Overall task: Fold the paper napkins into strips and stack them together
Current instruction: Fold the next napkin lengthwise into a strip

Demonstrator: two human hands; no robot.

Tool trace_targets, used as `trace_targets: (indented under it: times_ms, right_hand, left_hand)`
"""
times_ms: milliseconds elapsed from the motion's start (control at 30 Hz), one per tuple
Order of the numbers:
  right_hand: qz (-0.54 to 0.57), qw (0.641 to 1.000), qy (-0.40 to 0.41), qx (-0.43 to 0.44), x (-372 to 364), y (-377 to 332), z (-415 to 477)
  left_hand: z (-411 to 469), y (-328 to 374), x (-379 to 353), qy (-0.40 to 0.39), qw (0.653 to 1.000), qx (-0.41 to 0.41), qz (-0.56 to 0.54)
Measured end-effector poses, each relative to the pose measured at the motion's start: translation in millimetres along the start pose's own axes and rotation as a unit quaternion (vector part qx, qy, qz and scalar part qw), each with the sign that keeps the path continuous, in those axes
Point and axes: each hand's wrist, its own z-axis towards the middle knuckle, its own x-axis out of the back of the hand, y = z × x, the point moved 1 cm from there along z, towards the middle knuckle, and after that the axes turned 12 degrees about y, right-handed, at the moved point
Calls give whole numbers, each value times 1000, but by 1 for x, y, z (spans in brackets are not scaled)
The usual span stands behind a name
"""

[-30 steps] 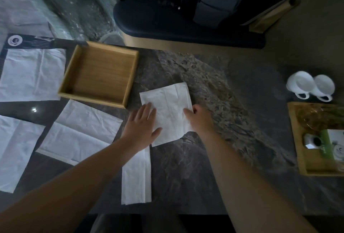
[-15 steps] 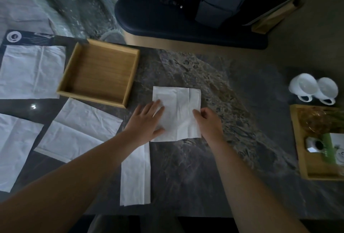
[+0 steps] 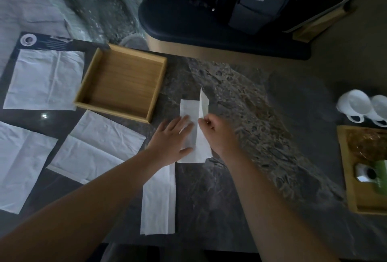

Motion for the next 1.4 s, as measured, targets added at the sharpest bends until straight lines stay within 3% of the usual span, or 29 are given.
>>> trace_targets:
  times_ms: [167, 500, 700, 1133, 1400]
  right_hand:
    - [-33, 999, -17, 19, -17, -8, 0]
    - [-91, 995, -7, 47, -51, 0, 10]
    - [-138, 988, -41, 49, -58, -5, 6]
    - [-235, 957, -72, 154, -46, 9, -9]
    - [-203, 955, -82, 200, -47, 25, -20]
  left_hand:
    - [-5, -10, 6, 26, 998, 44, -32]
    - [-13, -24, 6, 17, 999, 29, -21]
    - [-17, -28, 10, 3, 1000, 15, -13]
    - [-14, -32, 12, -9, 1000, 16, -12]
    - [-13, -31, 15, 10, 998, 45, -46]
